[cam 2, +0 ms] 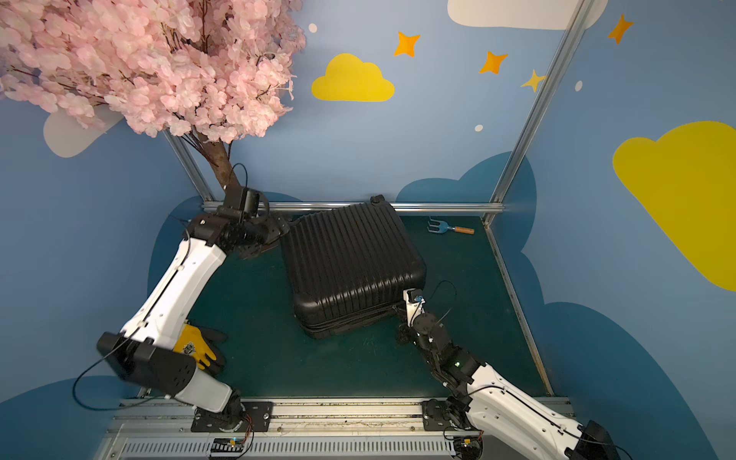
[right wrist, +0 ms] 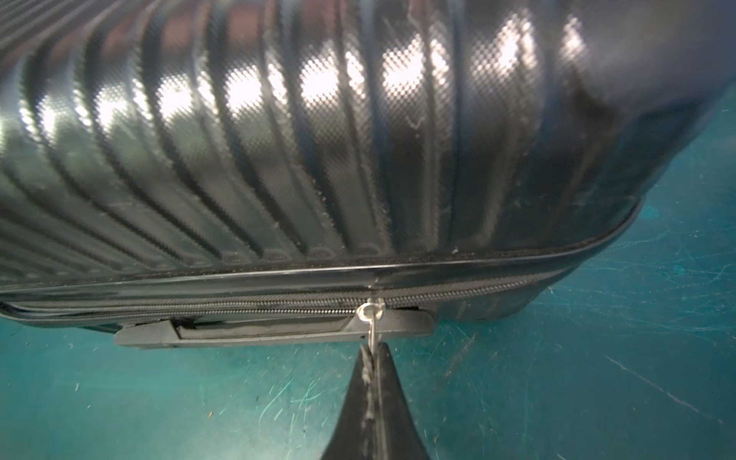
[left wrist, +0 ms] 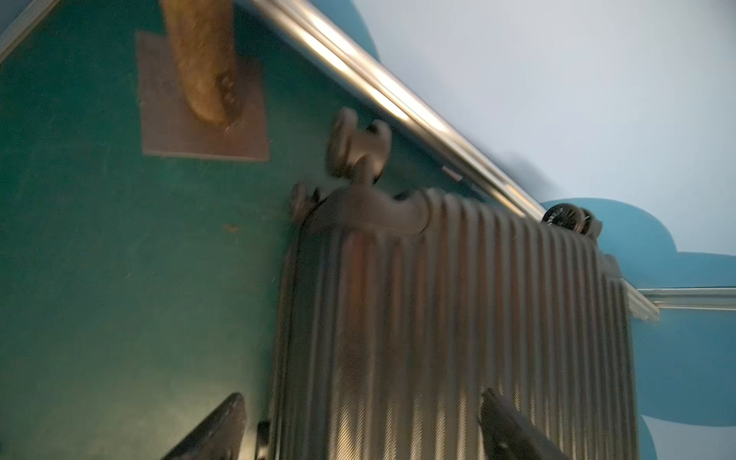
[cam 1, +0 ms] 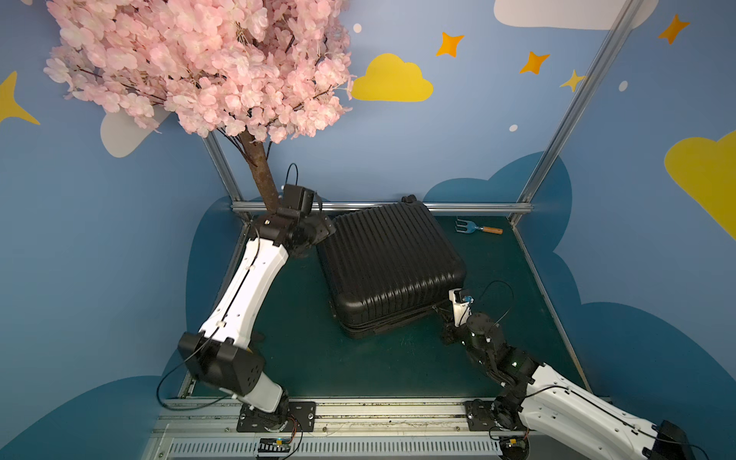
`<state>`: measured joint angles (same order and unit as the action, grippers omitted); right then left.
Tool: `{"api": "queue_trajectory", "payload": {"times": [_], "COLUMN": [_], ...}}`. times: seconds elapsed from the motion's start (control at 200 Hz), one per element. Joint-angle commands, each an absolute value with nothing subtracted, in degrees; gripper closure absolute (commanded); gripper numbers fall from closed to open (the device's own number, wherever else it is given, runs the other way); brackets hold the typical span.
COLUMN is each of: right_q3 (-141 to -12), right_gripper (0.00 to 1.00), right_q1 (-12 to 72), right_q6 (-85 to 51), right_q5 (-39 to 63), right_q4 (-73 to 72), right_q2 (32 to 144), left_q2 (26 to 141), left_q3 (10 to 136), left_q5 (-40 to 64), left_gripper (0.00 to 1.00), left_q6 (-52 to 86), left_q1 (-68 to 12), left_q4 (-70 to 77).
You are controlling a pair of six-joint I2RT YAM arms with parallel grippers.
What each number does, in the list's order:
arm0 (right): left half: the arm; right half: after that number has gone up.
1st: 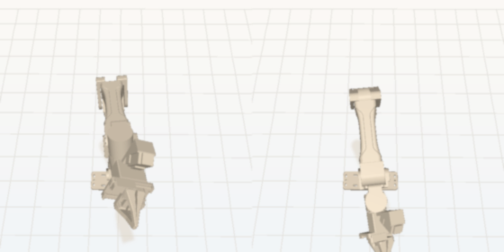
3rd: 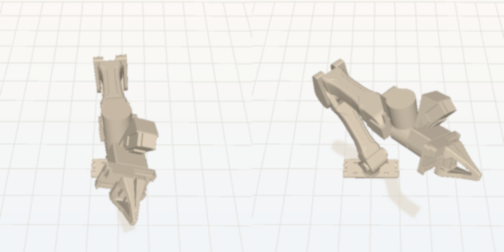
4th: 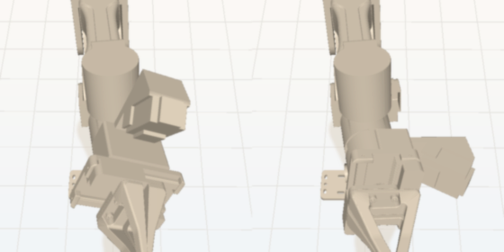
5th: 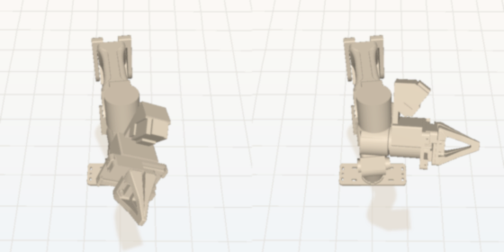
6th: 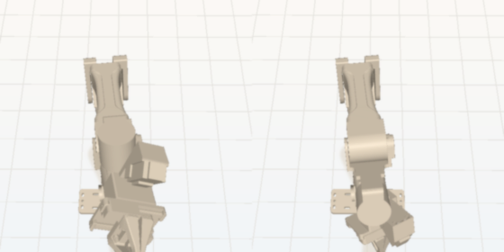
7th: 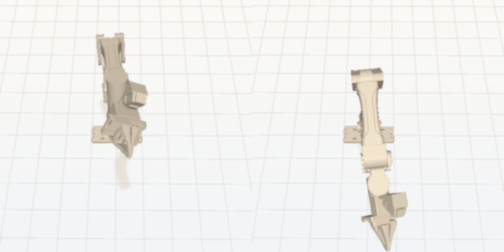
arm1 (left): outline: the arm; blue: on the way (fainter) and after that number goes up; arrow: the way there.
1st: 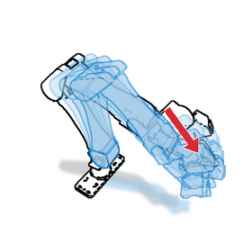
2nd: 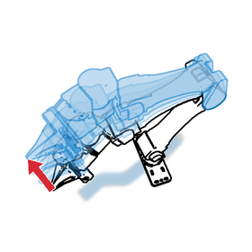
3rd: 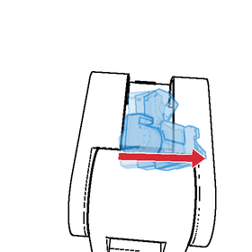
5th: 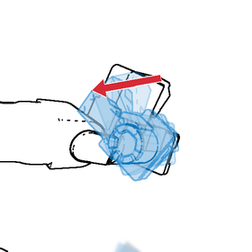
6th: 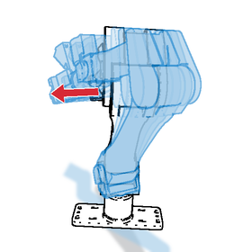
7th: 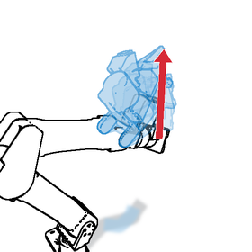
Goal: Open the suitcase zippers
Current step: Adjust the suitcase at the center of the board.
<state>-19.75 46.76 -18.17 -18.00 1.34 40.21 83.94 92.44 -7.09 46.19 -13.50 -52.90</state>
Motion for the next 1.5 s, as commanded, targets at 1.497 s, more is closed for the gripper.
{"api": "queue_trajectory", "payload": {"times": [1.497], "right_q3": [-33.7], "right_gripper": [1.0], "right_q1": [60.5], "right_q6": [-27.3], "right_q5": [-18.3], "right_q4": [-19.6], "right_q2": [73.0], "left_q2": [67.9], "left_q3": [58.7], "left_q5": [-15.3], "left_gripper": [0.32], "left_q6": [61.6], "left_q1": [-34.6], "left_q4": [-41.7]}}
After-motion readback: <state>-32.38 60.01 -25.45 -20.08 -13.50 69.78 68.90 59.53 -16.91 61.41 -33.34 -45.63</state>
